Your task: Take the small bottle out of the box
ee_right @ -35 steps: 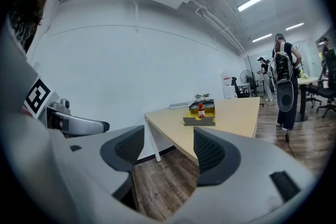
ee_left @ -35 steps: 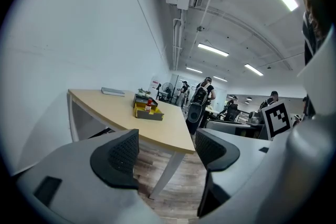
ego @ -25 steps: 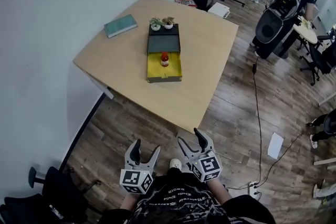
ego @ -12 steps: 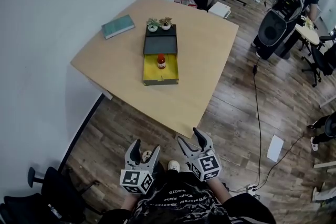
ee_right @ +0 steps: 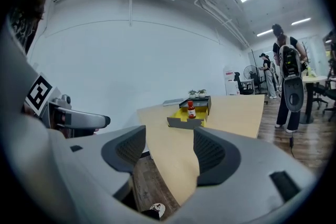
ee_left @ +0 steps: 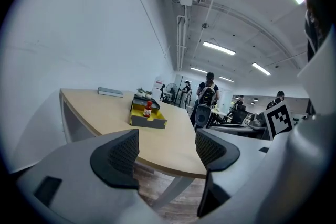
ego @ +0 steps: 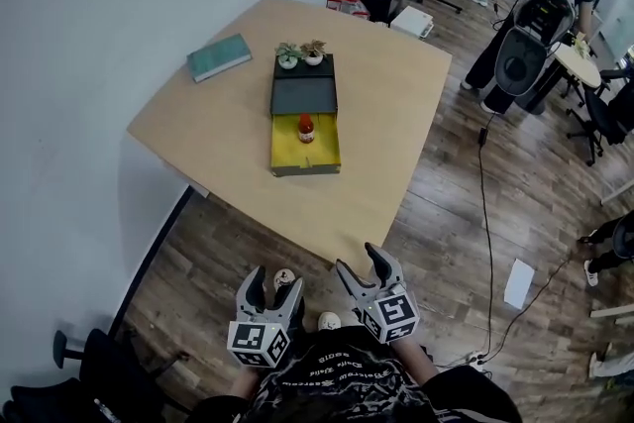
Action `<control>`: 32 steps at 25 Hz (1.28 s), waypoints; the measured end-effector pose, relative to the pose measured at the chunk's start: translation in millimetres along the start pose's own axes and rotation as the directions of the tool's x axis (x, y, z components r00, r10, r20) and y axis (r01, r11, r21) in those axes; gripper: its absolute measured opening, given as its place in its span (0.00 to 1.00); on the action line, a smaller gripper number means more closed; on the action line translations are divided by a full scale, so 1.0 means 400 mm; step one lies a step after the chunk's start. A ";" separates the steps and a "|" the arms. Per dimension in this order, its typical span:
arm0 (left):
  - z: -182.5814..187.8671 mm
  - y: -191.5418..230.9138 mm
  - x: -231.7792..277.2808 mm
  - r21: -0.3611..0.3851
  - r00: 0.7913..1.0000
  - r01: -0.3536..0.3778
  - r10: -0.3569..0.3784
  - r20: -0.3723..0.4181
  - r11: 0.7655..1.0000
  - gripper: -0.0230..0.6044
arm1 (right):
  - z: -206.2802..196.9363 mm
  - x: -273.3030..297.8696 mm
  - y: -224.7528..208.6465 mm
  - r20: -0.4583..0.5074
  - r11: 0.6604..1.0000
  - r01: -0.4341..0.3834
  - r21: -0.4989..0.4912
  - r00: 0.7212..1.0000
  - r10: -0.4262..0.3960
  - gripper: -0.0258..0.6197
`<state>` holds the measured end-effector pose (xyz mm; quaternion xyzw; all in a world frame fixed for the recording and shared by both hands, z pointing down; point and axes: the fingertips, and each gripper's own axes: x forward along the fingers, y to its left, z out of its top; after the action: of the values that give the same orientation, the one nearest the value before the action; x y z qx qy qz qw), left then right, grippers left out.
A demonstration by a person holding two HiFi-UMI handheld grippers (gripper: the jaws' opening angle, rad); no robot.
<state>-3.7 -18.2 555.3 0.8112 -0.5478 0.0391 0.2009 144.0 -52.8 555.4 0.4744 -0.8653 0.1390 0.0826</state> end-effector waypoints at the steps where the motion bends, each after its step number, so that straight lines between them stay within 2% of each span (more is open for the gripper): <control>1: 0.005 0.009 0.016 0.004 1.000 0.006 -0.006 -0.007 1.000 0.59 | 0.002 0.015 -0.004 -0.005 1.000 0.004 0.001 1.000 -0.004 0.49; 7: 0.030 0.073 0.110 0.048 0.997 0.047 -0.044 -0.064 0.998 0.59 | 0.033 0.112 -0.021 -0.014 0.999 0.037 0.005 0.999 -0.037 0.49; 14: 0.103 0.154 0.217 0.054 0.993 0.107 -0.104 -0.059 0.993 0.59 | 0.075 0.227 -0.043 -0.010 0.996 0.088 0.009 0.996 -0.088 0.49; 32: 0.223 0.366 0.375 0.084 0.975 0.215 -0.209 -0.075 0.973 0.59 | 0.164 0.471 -0.035 0.031 0.977 0.212 0.022 0.977 -0.213 0.49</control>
<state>-90.4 -228.6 557.6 0.8716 -0.4488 0.0693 0.1846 54.2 -231.2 547.2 0.5672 -0.8096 0.1297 0.0782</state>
